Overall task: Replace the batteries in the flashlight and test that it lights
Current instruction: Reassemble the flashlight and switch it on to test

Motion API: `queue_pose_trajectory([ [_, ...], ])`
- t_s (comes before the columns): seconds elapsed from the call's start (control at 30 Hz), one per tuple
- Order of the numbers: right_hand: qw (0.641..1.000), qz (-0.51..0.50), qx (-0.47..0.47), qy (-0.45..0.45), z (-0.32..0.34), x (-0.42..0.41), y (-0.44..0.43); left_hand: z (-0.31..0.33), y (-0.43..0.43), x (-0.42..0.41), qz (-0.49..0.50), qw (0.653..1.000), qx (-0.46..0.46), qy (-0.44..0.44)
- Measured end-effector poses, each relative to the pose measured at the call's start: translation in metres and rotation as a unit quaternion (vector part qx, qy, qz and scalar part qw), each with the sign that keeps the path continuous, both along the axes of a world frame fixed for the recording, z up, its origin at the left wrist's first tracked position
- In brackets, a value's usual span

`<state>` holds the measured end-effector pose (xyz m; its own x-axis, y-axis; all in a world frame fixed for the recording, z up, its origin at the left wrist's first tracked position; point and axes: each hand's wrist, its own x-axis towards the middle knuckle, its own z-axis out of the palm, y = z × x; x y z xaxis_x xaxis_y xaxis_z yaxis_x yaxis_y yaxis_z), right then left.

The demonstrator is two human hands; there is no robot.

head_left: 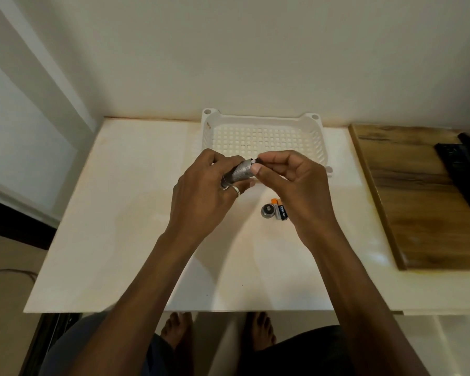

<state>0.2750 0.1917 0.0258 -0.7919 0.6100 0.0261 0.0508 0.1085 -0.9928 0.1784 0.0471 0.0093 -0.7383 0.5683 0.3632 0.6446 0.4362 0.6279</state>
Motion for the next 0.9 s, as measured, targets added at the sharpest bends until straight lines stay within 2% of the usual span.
queue_pose_trajectory([
  [0.1,0.998,-0.012,0.051,-0.028,-0.002,0.001,0.010,-0.001,-0.001,-0.002,0.004,1.000,0.006,-0.002],
  [0.13,0.993,-0.021,0.095,-0.060,-0.002,0.003,0.018,-0.002,-0.002,-0.003,0.011,1.000,0.009,-0.005],
  [0.23,0.952,0.010,0.226,-0.207,-0.009,0.012,0.032,-0.003,-0.004,-0.006,0.025,0.999,0.021,-0.011],
  [0.3,0.926,0.046,0.271,-0.258,-0.016,0.015,0.033,-0.004,-0.004,-0.008,0.028,0.999,0.024,-0.009],
  [0.5,0.873,0.114,0.346,-0.325,-0.028,0.013,0.026,-0.003,-0.004,-0.009,0.027,0.999,0.028,-0.015],
  [0.67,0.834,0.154,0.403,-0.343,-0.033,0.008,0.018,-0.003,-0.005,-0.010,0.019,0.999,0.034,-0.019],
  [0.7,0.841,0.150,0.401,-0.331,-0.033,0.007,0.017,-0.003,-0.005,-0.010,0.018,0.999,0.035,-0.021],
  [0.77,0.888,0.108,0.351,-0.276,-0.029,0.007,0.015,-0.002,-0.005,-0.011,0.015,0.999,0.036,-0.028],
  [0.83,0.944,0.056,0.249,-0.208,-0.020,0.007,0.013,-0.002,-0.006,-0.011,0.006,0.998,0.040,-0.038],
  [0.9,0.986,0.033,0.099,-0.126,-0.010,0.006,0.014,-0.002,-0.006,-0.011,-0.009,0.998,0.041,-0.046],
])
